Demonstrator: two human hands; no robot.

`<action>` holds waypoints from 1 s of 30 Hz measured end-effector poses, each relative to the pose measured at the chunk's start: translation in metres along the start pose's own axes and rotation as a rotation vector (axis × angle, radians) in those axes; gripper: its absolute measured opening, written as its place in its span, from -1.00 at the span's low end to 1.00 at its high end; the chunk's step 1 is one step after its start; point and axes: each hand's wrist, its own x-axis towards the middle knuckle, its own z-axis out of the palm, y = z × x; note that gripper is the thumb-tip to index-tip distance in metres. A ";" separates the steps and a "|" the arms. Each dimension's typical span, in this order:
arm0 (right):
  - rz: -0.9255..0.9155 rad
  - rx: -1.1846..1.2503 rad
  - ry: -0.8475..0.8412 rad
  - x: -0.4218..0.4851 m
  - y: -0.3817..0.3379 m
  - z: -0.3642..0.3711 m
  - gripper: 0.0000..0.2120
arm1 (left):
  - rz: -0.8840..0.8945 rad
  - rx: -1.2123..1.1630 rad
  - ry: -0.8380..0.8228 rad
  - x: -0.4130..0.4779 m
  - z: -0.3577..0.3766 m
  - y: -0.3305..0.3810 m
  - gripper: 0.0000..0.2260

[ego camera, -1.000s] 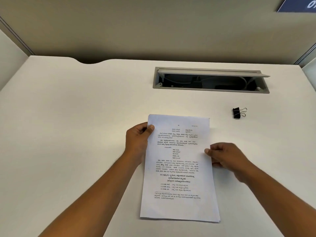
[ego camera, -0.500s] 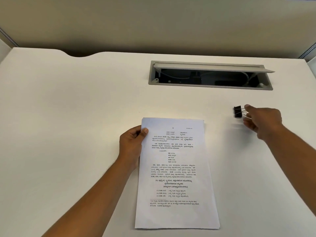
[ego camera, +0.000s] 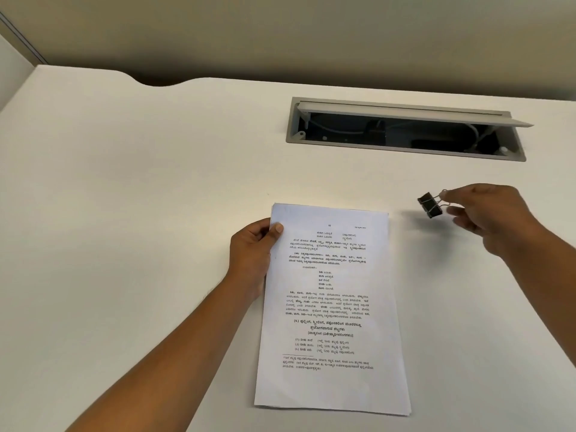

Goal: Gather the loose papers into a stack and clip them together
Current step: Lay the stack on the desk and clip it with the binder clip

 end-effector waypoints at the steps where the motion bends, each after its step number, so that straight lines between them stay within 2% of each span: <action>1: 0.005 0.006 -0.030 -0.004 -0.001 0.004 -0.87 | -0.001 0.001 -0.001 0.000 0.000 0.000 -0.81; 5: 0.004 0.032 -0.145 -0.020 -0.005 0.019 -0.85 | -0.022 -0.006 -0.010 -0.001 0.000 0.002 -0.82; 8: -0.044 0.020 -0.225 -0.032 -0.007 0.034 -0.91 | -0.046 -0.008 -0.012 -0.001 -0.001 0.004 -0.83; 11: -0.088 0.014 -0.302 -0.038 -0.010 0.048 -0.75 | -0.060 -0.011 -0.021 -0.001 -0.001 0.005 -0.85; 14: -0.136 -0.102 -0.381 -0.044 -0.014 0.062 -0.73 | -0.072 -0.009 -0.018 0.000 -0.001 0.005 -0.84; 19: -0.224 -0.285 -0.390 -0.051 -0.023 0.083 -0.72 | -0.068 -0.020 -0.018 0.001 -0.002 0.004 -0.84; 24: -0.436 -0.441 -0.462 -0.058 -0.036 0.098 -0.61 | -0.050 -0.030 -0.015 0.001 0.000 0.003 -0.89; 27: -0.617 -0.595 -0.470 -0.060 -0.044 0.105 -0.61 | -0.036 -0.020 -0.014 0.001 0.000 0.003 -0.90; 30: -0.715 -0.653 -0.495 -0.057 -0.053 0.113 -0.64 | -0.013 0.030 -0.011 0.001 -0.001 0.001 -0.89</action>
